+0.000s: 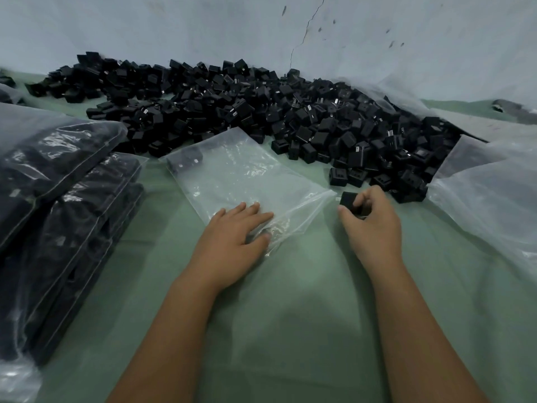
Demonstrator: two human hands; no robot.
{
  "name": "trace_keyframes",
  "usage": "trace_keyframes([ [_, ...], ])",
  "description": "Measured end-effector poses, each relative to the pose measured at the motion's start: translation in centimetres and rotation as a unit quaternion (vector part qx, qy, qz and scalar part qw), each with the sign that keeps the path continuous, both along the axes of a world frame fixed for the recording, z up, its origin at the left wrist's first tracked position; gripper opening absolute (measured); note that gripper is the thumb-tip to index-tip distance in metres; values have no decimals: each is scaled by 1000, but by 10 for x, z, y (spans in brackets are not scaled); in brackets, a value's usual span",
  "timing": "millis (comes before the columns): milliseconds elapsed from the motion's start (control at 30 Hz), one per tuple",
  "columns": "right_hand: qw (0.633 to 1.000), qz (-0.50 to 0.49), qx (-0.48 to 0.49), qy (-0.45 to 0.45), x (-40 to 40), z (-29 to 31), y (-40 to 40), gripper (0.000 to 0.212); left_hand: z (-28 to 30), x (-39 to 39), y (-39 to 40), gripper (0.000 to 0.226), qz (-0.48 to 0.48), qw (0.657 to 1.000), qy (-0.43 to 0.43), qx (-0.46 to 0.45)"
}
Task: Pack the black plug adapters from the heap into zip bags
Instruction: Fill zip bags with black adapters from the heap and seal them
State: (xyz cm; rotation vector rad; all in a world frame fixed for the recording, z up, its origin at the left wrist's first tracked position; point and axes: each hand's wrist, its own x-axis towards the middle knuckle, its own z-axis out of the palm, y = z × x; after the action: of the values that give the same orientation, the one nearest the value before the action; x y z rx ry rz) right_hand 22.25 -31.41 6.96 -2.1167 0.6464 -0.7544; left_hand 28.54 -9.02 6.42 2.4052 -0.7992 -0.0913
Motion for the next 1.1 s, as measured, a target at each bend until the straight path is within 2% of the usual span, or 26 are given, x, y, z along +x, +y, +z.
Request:
trace_keyframes([
  [100,996,53,69,-3,3,0,3,30,0,0,0,46,3,1000,0,-8],
  [200,990,97,105,1,5,1,3,21,0,0,-1,45,3,1000,0,-11],
  [300,994,97,52,5,7,2,2,19,0,0,0,45,4,1000,1,-8],
  [467,999,-12,-29,12,4,0,6,7,0,0,0,45,6,1000,3,-12],
  [567,990,22,-116,83,3,-1,10,26,-1,1,0,45,7,1000,5,-15],
  [633,984,40,-144,97,5,-2,12,28,-1,1,0,45,8,1000,6,-16],
  [700,987,25,-139,76,4,-2,14,28,-1,1,0,43,9,1000,7,-19],
  [767,994,-5,-113,5,1,3,16,24,-1,1,-1,41,12,1000,6,-23],
  [833,991,41,-88,-95,-3,10,20,21,-1,0,-2,40,17,999,8,-30],
  [900,977,125,-122,-122,-6,11,33,21,-1,-1,-2,40,26,998,10,-49],
  [967,967,181,-163,-80,-3,10,49,24,-1,0,-2,40,30,996,18,-80],
  [1100,933,229,-276,25,11,2,64,41,1,-2,-2,39,18,987,20,-157],
])
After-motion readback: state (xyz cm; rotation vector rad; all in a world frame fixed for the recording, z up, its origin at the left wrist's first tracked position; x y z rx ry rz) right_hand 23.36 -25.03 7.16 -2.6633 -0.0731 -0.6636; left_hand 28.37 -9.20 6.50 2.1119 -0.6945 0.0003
